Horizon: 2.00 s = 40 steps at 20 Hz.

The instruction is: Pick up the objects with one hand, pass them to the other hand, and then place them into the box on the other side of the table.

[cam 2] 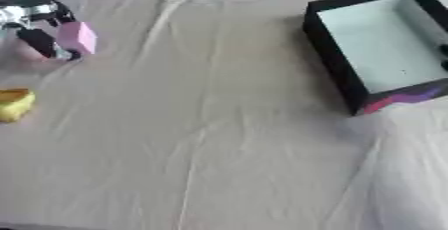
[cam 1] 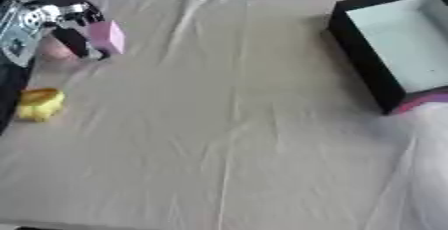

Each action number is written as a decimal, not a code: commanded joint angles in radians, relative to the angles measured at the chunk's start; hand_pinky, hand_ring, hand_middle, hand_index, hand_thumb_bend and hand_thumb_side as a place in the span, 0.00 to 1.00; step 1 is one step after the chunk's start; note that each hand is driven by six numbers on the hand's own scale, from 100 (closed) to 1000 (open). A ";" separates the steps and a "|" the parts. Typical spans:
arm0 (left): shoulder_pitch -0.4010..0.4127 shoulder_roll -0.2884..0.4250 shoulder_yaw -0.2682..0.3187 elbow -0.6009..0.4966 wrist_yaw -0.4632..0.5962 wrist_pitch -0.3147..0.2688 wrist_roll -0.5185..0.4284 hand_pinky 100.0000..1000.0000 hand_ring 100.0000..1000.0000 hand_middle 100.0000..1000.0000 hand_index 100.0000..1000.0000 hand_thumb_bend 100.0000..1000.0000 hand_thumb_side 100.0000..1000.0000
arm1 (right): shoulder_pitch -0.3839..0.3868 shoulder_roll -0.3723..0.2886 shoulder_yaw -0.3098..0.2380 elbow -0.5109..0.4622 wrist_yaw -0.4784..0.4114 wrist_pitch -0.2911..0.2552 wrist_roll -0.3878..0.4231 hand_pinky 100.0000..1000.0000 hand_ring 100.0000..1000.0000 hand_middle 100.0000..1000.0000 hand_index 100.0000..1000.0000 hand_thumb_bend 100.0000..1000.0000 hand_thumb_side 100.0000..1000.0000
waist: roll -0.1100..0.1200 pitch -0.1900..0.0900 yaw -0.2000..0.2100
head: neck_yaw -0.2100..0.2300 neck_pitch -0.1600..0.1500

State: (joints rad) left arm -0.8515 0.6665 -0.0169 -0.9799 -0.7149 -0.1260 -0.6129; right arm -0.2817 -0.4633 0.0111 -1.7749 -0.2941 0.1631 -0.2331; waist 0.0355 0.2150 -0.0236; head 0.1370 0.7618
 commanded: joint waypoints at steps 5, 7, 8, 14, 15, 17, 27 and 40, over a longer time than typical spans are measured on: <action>0.048 0.054 0.035 -0.203 0.121 0.042 0.101 0.78 0.72 0.63 0.49 0.10 0.00 | -0.036 -0.035 -0.014 -0.029 -0.001 -0.010 -0.003 1.00 0.94 1.00 1.00 0.00 0.86 | 0.003 -0.017 0.011 | -0.004 -0.017; 0.072 0.044 0.035 -0.256 0.154 0.054 0.134 0.75 0.70 0.62 0.48 0.06 0.00 | -0.061 -0.048 -0.003 -0.041 -0.005 -0.011 0.004 1.00 0.95 1.00 1.00 0.00 0.84 | 0.001 -0.019 0.012 | -0.006 -0.014; 0.084 0.036 0.034 -0.280 0.169 0.059 0.149 0.75 0.69 0.61 0.48 0.05 0.00 | -0.077 -0.057 0.003 -0.050 -0.005 -0.009 0.010 1.00 0.95 1.00 1.00 0.00 0.83 | -0.001 -0.021 0.012 | -0.006 -0.011; 0.143 -0.014 0.010 -0.419 0.262 0.080 0.240 0.74 0.67 0.60 0.49 0.02 0.00 | -0.193 -0.126 0.051 -0.128 0.009 0.032 0.052 1.00 0.94 1.00 1.00 0.00 0.74 | -0.011 -0.029 0.010 | -0.012 -0.002; 0.149 -0.026 0.004 -0.438 0.277 0.081 0.254 0.74 0.67 0.59 0.49 0.01 0.00 | -0.214 -0.136 0.062 -0.141 0.016 0.044 0.064 1.00 0.94 1.00 1.00 0.00 0.72 | -0.013 -0.031 0.009 | -0.012 -0.001; 0.163 -0.055 -0.009 -0.468 0.307 0.085 0.279 0.74 0.66 0.59 0.49 0.00 0.00 | -0.258 -0.154 0.087 -0.165 0.032 0.070 0.090 1.00 0.94 1.00 1.00 0.00 0.70 | -0.016 -0.034 0.007 | -0.013 0.002; 0.217 -0.189 -0.040 -0.532 0.423 0.101 0.379 0.73 0.63 0.57 0.49 0.00 0.04 | -0.437 -0.176 0.204 -0.224 0.215 0.203 0.307 0.98 0.92 0.96 0.97 0.00 0.58 | -0.028 -0.049 -0.003 | -0.013 0.008; 0.265 -0.281 -0.077 -0.533 0.453 0.042 0.417 0.72 0.62 0.56 0.49 0.00 0.08 | -0.559 -0.065 0.336 -0.225 0.477 0.213 0.584 0.96 0.91 0.94 0.96 0.00 0.54 | -0.038 -0.059 -0.007 | -0.028 0.008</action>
State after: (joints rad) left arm -0.5750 0.3806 -0.0935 -1.5053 -0.2571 -0.0751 -0.1977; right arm -0.8208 -0.5302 0.3445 -1.9801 0.1619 0.3776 0.3284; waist 0.0090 0.1996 -0.0301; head 0.1121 0.7641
